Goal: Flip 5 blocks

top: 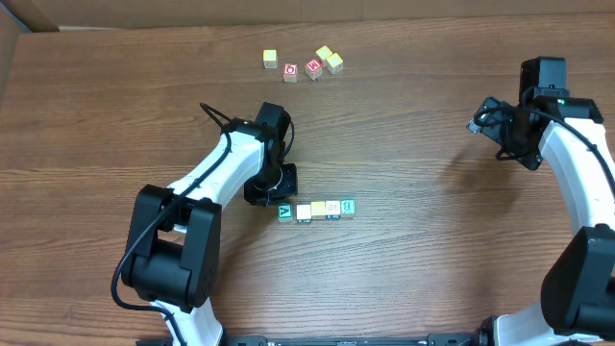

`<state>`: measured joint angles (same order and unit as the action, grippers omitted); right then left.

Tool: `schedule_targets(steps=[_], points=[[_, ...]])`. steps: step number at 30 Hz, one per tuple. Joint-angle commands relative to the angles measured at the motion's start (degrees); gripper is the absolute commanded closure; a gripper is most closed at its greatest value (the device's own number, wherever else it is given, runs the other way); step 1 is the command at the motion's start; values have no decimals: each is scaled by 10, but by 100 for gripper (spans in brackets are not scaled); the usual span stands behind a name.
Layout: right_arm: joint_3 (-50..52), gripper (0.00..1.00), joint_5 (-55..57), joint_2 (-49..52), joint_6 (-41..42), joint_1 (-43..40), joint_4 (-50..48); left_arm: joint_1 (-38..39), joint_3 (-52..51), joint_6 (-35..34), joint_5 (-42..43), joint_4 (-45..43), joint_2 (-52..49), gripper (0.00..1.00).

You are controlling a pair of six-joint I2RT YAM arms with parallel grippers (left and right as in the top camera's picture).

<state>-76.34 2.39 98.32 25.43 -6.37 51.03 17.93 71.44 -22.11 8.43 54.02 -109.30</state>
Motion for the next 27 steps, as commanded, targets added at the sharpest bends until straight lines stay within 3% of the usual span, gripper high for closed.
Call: schedule_targets(steps=[1, 27], points=[[-7, 0, 5, -3, -2, -1, -1, 4, -4, -2, 17, 0, -1, 96], [-7, 0, 5, -3, -2, -1, -1, 4, -1, -2, 21, 2, -1, 96]])
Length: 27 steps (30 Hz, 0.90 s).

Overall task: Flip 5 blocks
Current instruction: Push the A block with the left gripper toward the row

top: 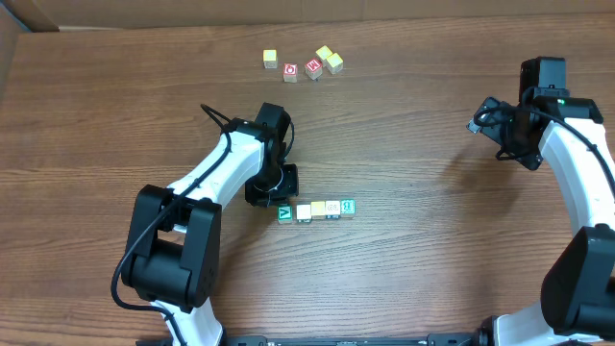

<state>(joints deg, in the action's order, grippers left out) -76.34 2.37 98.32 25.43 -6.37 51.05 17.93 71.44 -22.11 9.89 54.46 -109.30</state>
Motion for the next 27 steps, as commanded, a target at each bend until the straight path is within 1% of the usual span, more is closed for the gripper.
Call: schedule_targets(steps=[1, 9, 12, 16, 19, 22, 27], points=[[-7, 0, 6, -3, -2, -1, -2, 4, -1, -2, 7, -5, -1, 96], [-7, 0, 6, -3, -2, -1, -2, -4, 23, -4, -5, -3, 7, 96], [-7, 0, 6, -3, -2, -1, -2, -12, 49, -7, -11, 16, 24, 96], [-7, 0, 6, -3, -2, -1, -2, -19, 74, -21, -53, 55, 61, 96], [-7, 0, 6, -3, -2, -1, -2, -19, 75, -26, -73, 86, 83, 96], [-7, 0, 6, -3, -2, -1, -2, -16, 73, -26, -79, 128, 84, 96], [-7, 0, 6, -3, -2, -1, -2, -8, 34, -28, -80, 129, 83, 96]])
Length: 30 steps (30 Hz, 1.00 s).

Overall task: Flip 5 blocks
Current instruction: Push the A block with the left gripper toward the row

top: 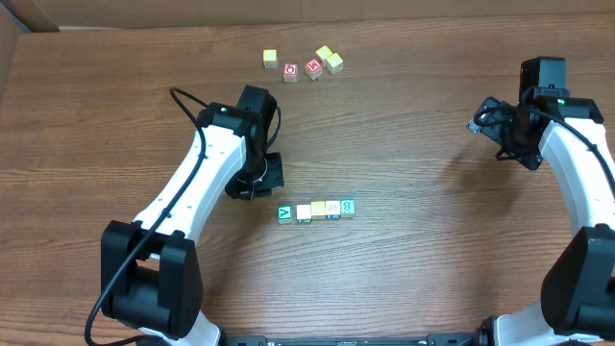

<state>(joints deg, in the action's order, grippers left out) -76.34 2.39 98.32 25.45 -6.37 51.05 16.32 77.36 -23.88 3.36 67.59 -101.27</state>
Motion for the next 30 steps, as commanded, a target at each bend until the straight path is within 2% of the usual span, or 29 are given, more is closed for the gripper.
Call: schedule_targets(steps=[1, 14, 30], points=[[-7, 0, 5, -3, -2, -1, -2, 10, -37, -10, -15, -10, 3, 96], [-7, 0, 5, -3, -2, -1, -2, 29, -169, -36, 12, -157, 3, 95], [-7, 0, 5, -3, -2, -1, -2, 30, -170, -36, 57, -189, 3, 94]])
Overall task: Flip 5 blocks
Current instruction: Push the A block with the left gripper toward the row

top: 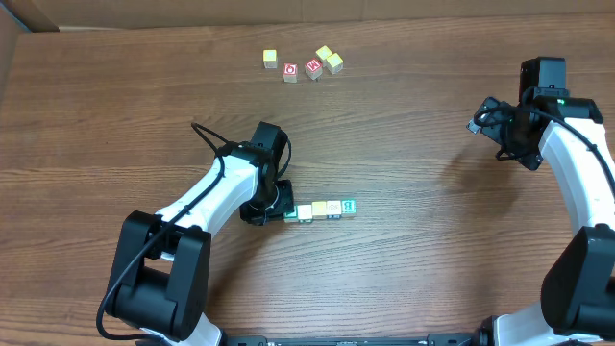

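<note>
A row of several small blocks lies mid-table: a white block, a yellow one, a pale one and a green-edged "B" block. At the row's left end only a sliver of a green block shows. My left gripper is down over it and hides the rest. Its fingers are hidden under the wrist. My right gripper hangs far off at the right, and its jaws are too small to read.
A second cluster sits at the far edge: a yellow block, two red-faced blocks and two yellow ones. The brown wooden table runs under both arms.
My left gripper has moved from behind and left of the row to the row's left end, where it covers most of the green "V" block. The right arm has not moved.
At the two oldest moments my left gripper stood close behind the green "V" block, whose face was fully visible. Then it was farther back and left, clear of the row. Now it is down on that block. The other blocks and right arm stayed put.
</note>
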`<state>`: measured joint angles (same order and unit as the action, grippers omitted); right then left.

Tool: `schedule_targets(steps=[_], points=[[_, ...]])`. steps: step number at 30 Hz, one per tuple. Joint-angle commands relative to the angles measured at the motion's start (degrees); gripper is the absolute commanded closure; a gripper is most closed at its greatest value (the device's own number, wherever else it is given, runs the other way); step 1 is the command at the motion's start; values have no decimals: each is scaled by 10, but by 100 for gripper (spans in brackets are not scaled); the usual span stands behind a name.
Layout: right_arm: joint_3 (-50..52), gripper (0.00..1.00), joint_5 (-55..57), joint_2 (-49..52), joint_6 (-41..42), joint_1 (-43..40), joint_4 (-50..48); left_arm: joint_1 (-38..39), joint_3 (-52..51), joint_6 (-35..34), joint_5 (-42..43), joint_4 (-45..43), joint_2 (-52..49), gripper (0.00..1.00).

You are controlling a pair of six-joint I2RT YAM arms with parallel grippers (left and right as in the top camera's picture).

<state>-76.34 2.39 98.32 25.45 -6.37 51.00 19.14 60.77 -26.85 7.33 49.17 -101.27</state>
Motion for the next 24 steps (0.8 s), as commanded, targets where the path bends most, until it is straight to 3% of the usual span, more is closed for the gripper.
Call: schedule_targets(steps=[1, 14, 24], points=[[-7, 0, 5, -3, -2, -1, -1, 2, -4, -6, 17, -6, 3, 94], [-7, 0, 5, -3, -2, -1, -1, -3, 80, 7, -16, 52, 8, 96], [-7, 0, 5, -3, -2, -1, -1, 43, 93, 5, 32, 117, 8, 96]])
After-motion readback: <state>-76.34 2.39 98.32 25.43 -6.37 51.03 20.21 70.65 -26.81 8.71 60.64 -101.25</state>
